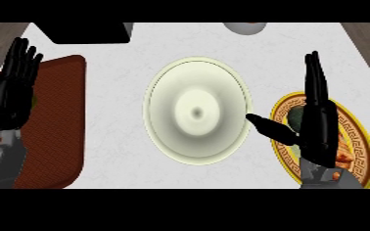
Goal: Pick the squash from the plate and place it in the bowl
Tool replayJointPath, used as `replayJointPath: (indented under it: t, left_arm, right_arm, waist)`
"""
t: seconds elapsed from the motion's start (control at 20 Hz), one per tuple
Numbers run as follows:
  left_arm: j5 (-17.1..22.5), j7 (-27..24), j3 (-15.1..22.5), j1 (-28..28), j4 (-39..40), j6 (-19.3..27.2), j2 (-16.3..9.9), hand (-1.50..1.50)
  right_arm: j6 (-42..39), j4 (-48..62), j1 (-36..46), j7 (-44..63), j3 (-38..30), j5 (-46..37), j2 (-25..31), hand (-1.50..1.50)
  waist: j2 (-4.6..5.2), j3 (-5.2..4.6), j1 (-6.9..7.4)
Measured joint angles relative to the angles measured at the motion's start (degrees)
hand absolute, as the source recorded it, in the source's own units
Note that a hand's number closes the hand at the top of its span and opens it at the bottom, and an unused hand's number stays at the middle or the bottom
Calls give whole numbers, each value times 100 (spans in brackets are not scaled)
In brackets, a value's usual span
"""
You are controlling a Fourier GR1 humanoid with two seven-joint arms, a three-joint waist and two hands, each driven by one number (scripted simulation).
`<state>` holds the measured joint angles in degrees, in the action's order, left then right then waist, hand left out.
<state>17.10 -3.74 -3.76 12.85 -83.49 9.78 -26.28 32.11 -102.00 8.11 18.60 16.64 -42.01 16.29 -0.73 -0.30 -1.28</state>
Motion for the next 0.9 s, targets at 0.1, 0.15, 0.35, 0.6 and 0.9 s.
replayJointPath:
  t: [0.1, 0.15, 0.35, 0.6, 0.9]
  left_arm:
    - [26, 9, -50, -49, -18, -17, -23, 0]
    - [27, 5, -62, -82, -52, -3, -13, 0]
    - [27, -15, -97, -159, -79, -17, -20, 0]
    - [53, 35, -99, -123, -132, -61, -14, 0]
    - [7, 81, -74, -21, -160, -70, 33, 0]
  right_arm:
    - [-448, -415, -81, 692, -18, -389, 154, -150]
    - [-718, -651, -135, 1026, -41, -514, 247, -150]
    - [-2022, -1337, -319, 2235, 31, -734, 582, -150]
    - [-3789, -2184, -311, 3543, 102, -278, 903, -150]
    - [-4972, -2869, -244, 4221, -90, 629, 1106, -150]
  waist:
    - [-14, -5, -42]
    - [-22, -6, -57]
    - [-22, -11, -75]
    - [8, -4, -18]
    - [46, 8, 57]
